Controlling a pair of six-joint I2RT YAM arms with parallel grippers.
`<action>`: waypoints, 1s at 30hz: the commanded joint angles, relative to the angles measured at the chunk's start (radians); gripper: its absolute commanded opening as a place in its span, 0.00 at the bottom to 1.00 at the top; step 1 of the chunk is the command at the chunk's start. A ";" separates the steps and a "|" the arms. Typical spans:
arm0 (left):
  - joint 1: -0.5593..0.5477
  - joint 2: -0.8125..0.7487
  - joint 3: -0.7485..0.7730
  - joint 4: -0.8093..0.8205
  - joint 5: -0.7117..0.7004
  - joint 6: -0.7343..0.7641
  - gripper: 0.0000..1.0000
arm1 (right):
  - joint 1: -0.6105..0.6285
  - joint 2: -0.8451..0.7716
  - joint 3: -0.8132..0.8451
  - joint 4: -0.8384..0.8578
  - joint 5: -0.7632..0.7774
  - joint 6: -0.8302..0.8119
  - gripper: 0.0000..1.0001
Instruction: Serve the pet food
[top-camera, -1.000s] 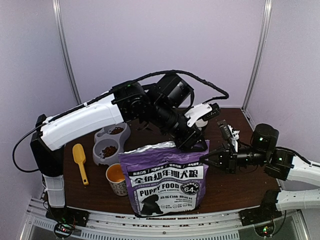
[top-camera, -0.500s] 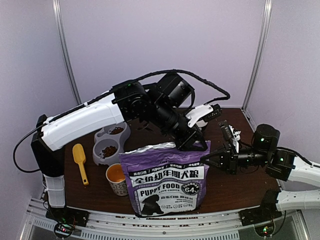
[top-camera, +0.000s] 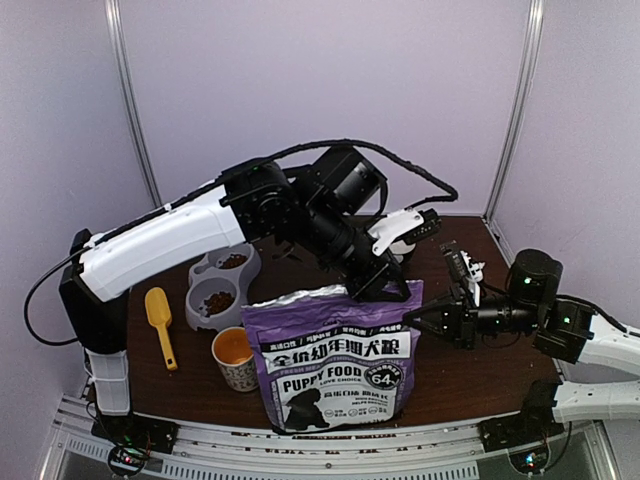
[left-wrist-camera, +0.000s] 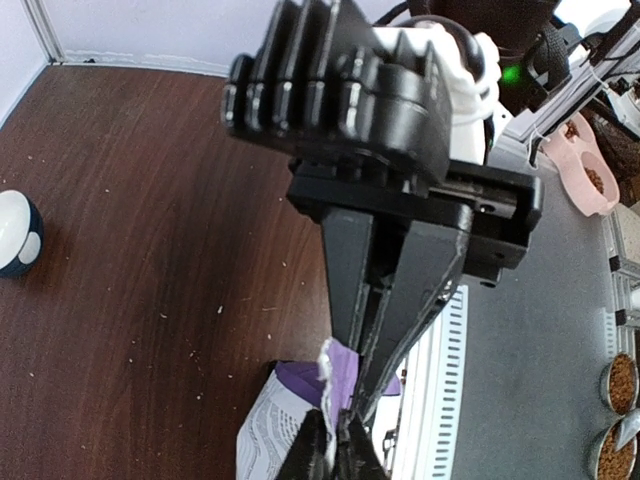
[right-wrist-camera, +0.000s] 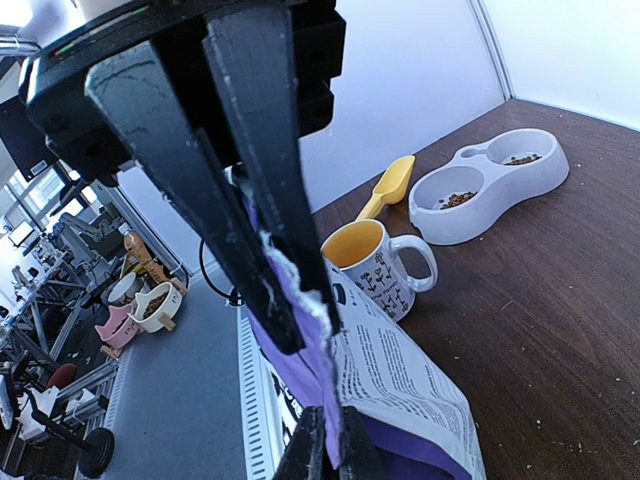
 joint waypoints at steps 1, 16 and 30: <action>0.001 -0.054 -0.030 -0.019 -0.023 0.019 0.00 | -0.001 -0.032 0.011 0.088 0.030 -0.016 0.00; 0.001 -0.103 -0.084 -0.023 -0.068 0.037 0.00 | -0.001 -0.045 0.011 0.094 0.053 -0.005 0.00; 0.001 -0.129 -0.114 -0.050 -0.085 0.047 0.00 | -0.001 -0.064 0.007 0.095 0.079 -0.002 0.00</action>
